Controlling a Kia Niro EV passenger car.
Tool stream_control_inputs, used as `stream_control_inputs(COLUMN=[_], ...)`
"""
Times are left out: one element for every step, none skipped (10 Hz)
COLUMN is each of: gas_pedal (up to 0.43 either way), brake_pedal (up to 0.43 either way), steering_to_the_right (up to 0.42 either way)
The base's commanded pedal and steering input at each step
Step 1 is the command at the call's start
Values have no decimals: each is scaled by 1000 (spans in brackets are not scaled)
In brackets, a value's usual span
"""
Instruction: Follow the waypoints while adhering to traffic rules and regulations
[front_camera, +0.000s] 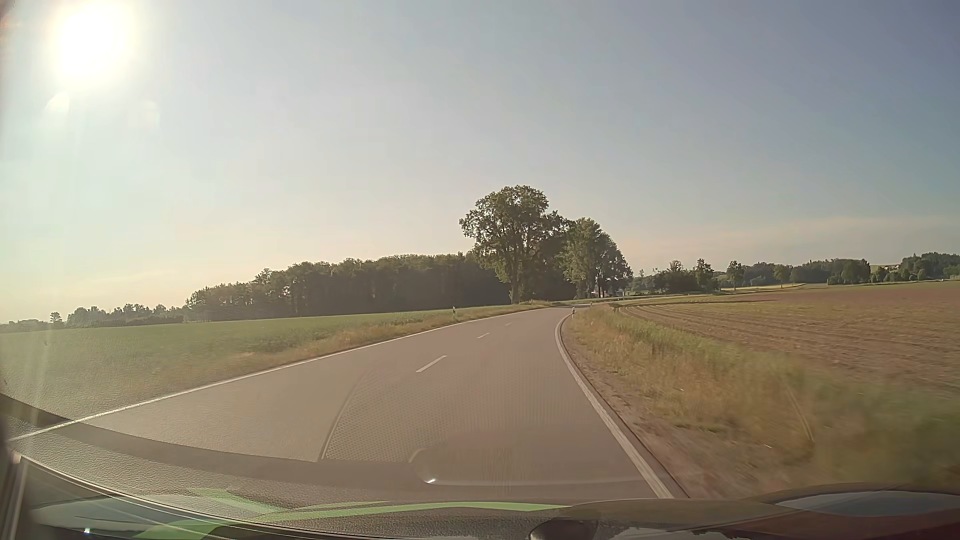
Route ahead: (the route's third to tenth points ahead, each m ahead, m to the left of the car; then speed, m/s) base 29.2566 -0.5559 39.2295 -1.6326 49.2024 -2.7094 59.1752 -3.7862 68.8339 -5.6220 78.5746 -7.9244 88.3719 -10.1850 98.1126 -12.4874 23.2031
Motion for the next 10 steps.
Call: stream_control_inputs(gas_pedal=[110, 110, 110, 110, 118, 130, 150, 169, 189, 197], brake_pedal=[0, 0, 0, 0, 0, 0, 0, 0, 0, 0], steering_to_the_right=[-1, 0, 2, 8, 10, 13, 14, 13, 13, 15])
